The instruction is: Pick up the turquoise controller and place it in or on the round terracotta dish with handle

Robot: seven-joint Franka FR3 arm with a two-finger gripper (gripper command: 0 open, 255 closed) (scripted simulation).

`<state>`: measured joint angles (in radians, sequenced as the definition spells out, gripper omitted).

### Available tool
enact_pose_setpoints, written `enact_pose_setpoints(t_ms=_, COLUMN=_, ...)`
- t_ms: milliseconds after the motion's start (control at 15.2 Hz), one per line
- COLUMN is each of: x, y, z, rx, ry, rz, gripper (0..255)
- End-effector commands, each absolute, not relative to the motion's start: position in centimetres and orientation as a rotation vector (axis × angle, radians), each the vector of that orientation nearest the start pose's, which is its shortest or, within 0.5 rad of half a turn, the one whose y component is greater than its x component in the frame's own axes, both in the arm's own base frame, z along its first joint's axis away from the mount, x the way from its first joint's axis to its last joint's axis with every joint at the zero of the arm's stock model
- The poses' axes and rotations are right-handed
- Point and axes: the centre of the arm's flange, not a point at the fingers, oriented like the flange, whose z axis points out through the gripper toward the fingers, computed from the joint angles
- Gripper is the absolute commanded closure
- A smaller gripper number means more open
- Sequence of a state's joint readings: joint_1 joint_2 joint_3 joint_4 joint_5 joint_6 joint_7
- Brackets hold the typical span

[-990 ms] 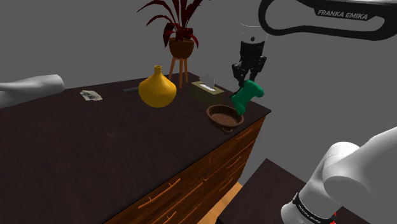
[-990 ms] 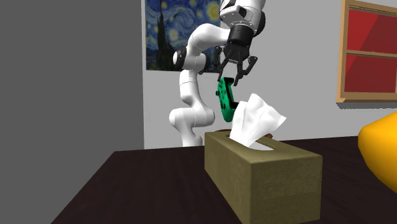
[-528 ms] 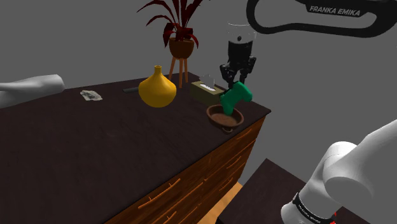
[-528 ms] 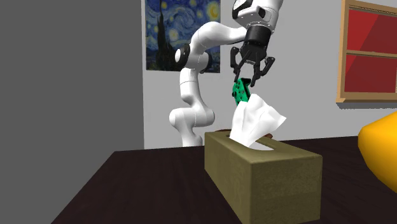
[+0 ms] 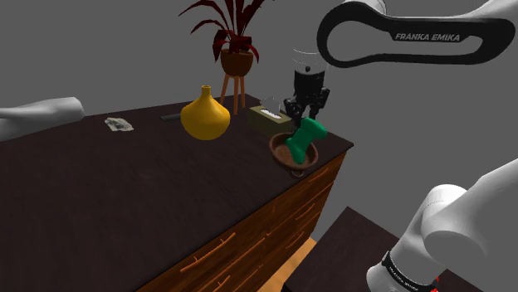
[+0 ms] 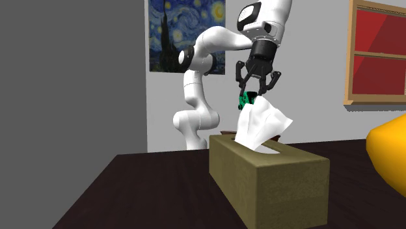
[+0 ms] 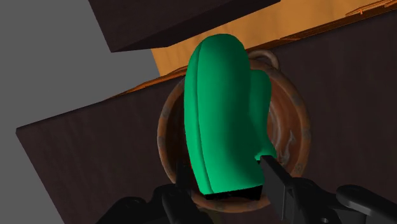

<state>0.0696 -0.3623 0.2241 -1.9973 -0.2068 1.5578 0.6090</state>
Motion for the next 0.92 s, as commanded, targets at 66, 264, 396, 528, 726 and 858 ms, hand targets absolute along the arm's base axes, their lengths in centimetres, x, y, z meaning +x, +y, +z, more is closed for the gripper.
enact_pose_setpoints(t_ms=66, x=42.0, y=12.1, z=58.4, rx=-3.39, ry=0.557, rz=-0.072, gripper=255)
enact_pose_setpoints(t_ms=264, x=42.0, y=12.1, z=56.8, rx=-3.39, ry=0.557, rz=-0.072, gripper=255)
enact_pose_setpoints(t_ms=396, x=42.0, y=12.1, z=55.7, rx=-3.39, ry=0.557, rz=-0.072, gripper=255)
enact_pose_setpoints(t_ms=528, x=42.0, y=12.1, z=55.7, rx=-3.39, ry=0.557, rz=-0.072, gripper=255)
enact_pose_setpoints(t_ms=726, x=42.0, y=12.1, z=55.7, rx=-3.39, ry=0.557, rz=-0.072, gripper=255)
enact_pose_setpoints(t_ms=858, x=42.0, y=12.1, z=55.7, rx=-3.39, ry=0.557, rz=-0.072, gripper=255)
